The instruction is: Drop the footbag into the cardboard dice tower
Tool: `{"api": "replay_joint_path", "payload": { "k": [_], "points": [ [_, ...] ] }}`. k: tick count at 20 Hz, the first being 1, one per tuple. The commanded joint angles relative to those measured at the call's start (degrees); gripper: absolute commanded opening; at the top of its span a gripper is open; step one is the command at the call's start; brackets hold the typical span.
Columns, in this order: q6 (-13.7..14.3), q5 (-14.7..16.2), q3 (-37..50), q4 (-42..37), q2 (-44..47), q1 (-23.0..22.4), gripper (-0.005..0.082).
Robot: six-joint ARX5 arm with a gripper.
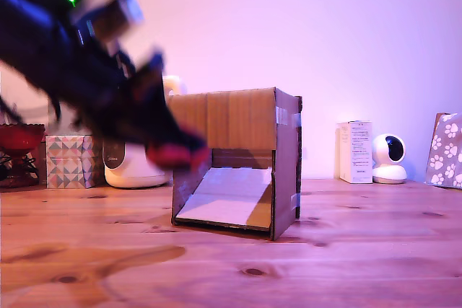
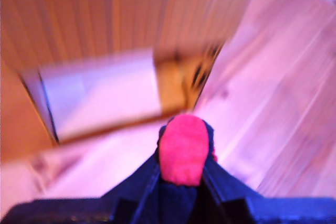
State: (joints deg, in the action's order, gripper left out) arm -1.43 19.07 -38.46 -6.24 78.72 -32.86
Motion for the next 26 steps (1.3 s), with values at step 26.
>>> {"api": "replay_joint_path", "payload": {
  "k": [26],
  "points": [
    [3.6,-1.6,-33.8,0.6,18.8,1.3,0.0095]
  ]
}}
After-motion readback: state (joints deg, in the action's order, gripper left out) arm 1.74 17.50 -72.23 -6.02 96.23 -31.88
